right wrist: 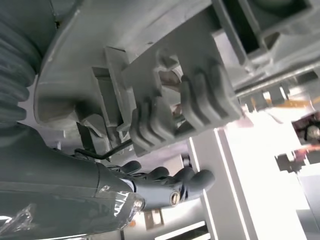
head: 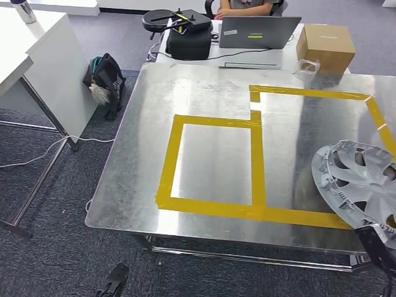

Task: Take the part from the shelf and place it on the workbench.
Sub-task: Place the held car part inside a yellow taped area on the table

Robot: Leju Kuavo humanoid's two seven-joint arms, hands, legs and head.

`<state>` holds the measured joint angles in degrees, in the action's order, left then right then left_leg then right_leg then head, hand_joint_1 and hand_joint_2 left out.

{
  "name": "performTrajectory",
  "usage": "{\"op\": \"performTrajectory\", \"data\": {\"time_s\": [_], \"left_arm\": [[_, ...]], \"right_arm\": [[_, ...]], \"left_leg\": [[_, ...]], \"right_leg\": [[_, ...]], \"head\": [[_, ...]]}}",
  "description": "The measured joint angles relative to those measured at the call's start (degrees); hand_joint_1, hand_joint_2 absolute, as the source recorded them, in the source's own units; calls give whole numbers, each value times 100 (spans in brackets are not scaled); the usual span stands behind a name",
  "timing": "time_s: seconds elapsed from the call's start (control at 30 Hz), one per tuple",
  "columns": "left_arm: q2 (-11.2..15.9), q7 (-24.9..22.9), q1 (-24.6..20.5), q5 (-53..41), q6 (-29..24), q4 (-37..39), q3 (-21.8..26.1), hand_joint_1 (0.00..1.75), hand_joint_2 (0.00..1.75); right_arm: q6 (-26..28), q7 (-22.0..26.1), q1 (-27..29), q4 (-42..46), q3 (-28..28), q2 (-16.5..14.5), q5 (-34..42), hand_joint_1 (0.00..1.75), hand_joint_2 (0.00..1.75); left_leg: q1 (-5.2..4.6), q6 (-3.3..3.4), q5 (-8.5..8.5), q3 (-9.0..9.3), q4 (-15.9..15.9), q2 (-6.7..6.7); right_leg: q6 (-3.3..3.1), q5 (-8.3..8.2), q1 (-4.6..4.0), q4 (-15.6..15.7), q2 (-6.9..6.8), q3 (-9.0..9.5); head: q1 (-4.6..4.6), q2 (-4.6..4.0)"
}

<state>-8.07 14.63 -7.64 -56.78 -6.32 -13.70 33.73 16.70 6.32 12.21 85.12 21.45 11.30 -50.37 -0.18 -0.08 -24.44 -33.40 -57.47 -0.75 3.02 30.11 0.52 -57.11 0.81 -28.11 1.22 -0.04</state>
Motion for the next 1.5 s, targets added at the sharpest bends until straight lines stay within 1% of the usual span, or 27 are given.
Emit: {"op": "performTrajectory", "data": {"time_s": [0.1,0.23,0.4,0.5,0.57,0.67,0.73,0.77,0.83,1.0,1.2,1.43,1.5], "left_arm": [[1,1,1,8,16,0,0,0,0],[6,1,3,10,43,0,0,0,0],[11,1,2,10,57,0,0,0,0],[15,2,2,12,63,0,0,0,0],[20,5,2,12,72,0,0,0,0],[25,12,2,6,93,0,0,0,0],[27,16,2,1,105,0,0,0,0],[27,21,2,3,109,0,0,0,0],[29,36,4,19,105,0,1,0,0],[32,74,6,59,100,0,3,0,0],[31,116,9,62,94,0,9,0,0],[31,119,12,63,94,0,11,0,0],[31,119,12,62,94,0,10,0,0]], "right_arm": [[-461,-30,-1,-27,34,-15,-124,0,175],[-631,-229,1,-74,-10,-15,-513,0,175],[-713,-265,0,-103,-79,-14,-532,0,175],[-1103,-340,1,-124,-107,20,-367,0,175],[-1429,-397,4,-131,-145,116,-310,0,175],[-1837,-408,25,-132,-250,351,-249,0,175],[-2103,-375,45,-128,-302,533,-27,0,175],[-2139,-360,53,-127,-314,607,78,0,175],[-2011,-345,61,-125,-334,678,211,0,175],[-1771,-362,38,-116,-379,676,437,0,175],[-1110,-243,45,-23,-385,574,310,0,175],[-984,-188,44,39,-374,483,293,0,175],[-690,-144,44,61,-360,441,123,0,175]], "left_leg": [[0,0,0,0,0,0],[0,0,0,0,0,0],[-1,0,0,0,0,0],[-2,0,0,0,0,0],[-2,0,0,0,0,0],[-1,0,0,1,0,0],[-1,1,0,1,0,1],[-1,1,0,2,0,1],[-3,1,0,2,0,1],[-4,6,3,3,0,0],[-5,8,4,2,0,0],[-5,8,3,1,0,-1],[-5,8,3,1,0,-1]], "right_leg": [[0,0,0,0,1,0],[0,0,1,0,-1,0],[0,0,2,0,-2,0],[0,0,2,0,-1,0],[0,0,2,0,-1,0],[0,0,3,0,0,0],[1,-1,3,1,1,1],[2,-1,2,1,0,2],[4,-3,3,1,0,3],[6,-5,5,1,-2,4],[7,-5,5,1,-1,4],[6,-3,5,1,-3,2],[6,-3,5,1,-3,2]], "head": [[1,0],[1,0],[0,0],[-1,0],[-1,0],[1,0],[0,0],[1,0],[1,0],[1,0],[1,0],[1,0],[1,0]]}}
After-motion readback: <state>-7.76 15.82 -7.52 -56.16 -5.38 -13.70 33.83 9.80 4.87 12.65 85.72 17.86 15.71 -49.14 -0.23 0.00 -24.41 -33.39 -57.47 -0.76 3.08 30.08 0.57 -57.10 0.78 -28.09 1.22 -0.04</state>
